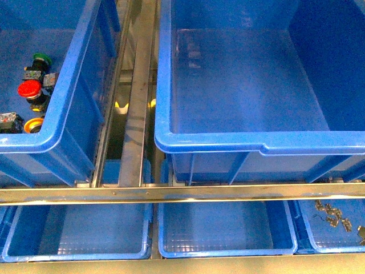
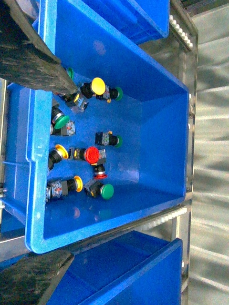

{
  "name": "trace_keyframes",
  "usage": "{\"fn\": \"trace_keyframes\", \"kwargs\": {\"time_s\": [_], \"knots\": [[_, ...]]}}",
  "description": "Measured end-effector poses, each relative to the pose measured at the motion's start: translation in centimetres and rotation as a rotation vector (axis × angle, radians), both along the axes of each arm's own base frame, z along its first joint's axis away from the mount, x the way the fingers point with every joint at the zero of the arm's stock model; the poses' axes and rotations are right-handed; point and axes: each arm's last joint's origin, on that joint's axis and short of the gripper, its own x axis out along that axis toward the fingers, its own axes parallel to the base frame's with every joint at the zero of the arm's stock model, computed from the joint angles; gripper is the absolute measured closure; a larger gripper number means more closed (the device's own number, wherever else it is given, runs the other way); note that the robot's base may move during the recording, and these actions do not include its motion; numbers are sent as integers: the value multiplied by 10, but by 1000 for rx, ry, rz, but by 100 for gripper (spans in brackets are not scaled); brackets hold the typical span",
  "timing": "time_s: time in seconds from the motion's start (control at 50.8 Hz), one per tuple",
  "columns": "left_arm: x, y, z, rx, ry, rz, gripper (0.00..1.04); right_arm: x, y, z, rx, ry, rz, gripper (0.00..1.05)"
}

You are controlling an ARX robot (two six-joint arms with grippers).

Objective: Pick red and yellow buttons and place in box

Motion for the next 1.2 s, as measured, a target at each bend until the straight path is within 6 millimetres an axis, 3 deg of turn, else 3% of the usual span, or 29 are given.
{"fn": "trace_keyframes", "kwargs": {"time_s": [1.082,1.161,1.2], "knots": [[0,0,0,-1,1,0,8,0,0,0,0,0,0,6],[4,2,3,-173,405,258,8,0,0,0,0,0,-3,6],[12,6,7,-260,501,352,8,0,0,0,0,-1,0,6]]}}
